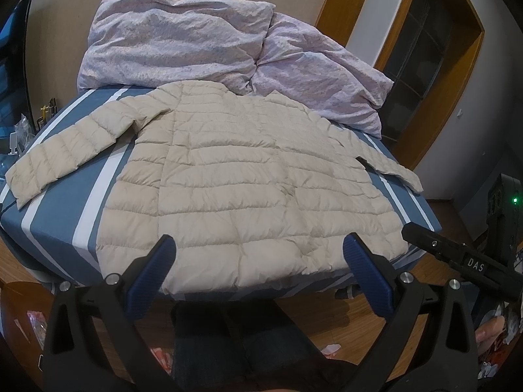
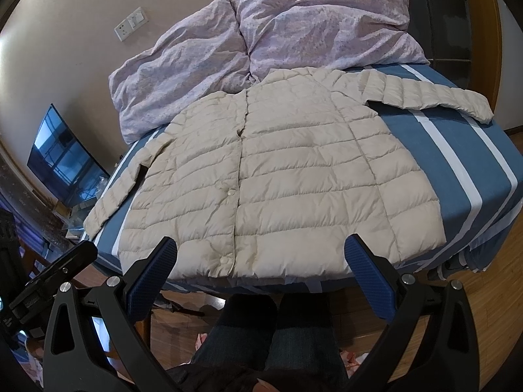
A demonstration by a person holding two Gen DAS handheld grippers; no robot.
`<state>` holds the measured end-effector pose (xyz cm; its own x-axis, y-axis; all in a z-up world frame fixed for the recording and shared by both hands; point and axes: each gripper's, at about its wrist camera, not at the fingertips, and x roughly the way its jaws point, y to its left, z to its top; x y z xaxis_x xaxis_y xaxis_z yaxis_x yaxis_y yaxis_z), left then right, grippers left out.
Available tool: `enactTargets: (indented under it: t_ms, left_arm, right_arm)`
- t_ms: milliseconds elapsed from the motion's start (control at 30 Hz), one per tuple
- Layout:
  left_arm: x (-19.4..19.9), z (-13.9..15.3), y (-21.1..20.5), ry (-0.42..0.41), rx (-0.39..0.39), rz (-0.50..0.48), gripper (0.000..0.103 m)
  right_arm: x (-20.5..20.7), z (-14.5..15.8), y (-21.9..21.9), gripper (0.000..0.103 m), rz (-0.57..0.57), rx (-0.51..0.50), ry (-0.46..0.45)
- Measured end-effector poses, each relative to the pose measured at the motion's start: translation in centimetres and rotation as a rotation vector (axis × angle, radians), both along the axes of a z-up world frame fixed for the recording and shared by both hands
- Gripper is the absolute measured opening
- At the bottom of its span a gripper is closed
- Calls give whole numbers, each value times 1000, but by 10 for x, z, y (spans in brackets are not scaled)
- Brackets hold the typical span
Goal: Fold large clothes
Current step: 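Grasp the jacket sleeve with the right gripper and fold it across the back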
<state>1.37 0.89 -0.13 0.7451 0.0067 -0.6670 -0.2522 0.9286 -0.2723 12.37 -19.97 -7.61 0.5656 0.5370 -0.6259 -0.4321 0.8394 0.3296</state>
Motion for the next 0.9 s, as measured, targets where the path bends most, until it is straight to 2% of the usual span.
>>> enactTargets:
  t_ms: [333,533,633,900]
  left_arm:
    - [54,-15,30,60,65,48,101]
    - [107,-32,54,120,133,89,101]
    - [135,-42,70,151,180,123,101]
    - [195,-59,104,195,344,225,101]
  right_arm:
    - [56,-6,1,102,-92,-38,27]
    - [117,-18,-13,102,-202,-74,56]
    - [153,-26,-29,102,-274,-68,98]
    - [257,-56,-110,102,-536,-13,242]
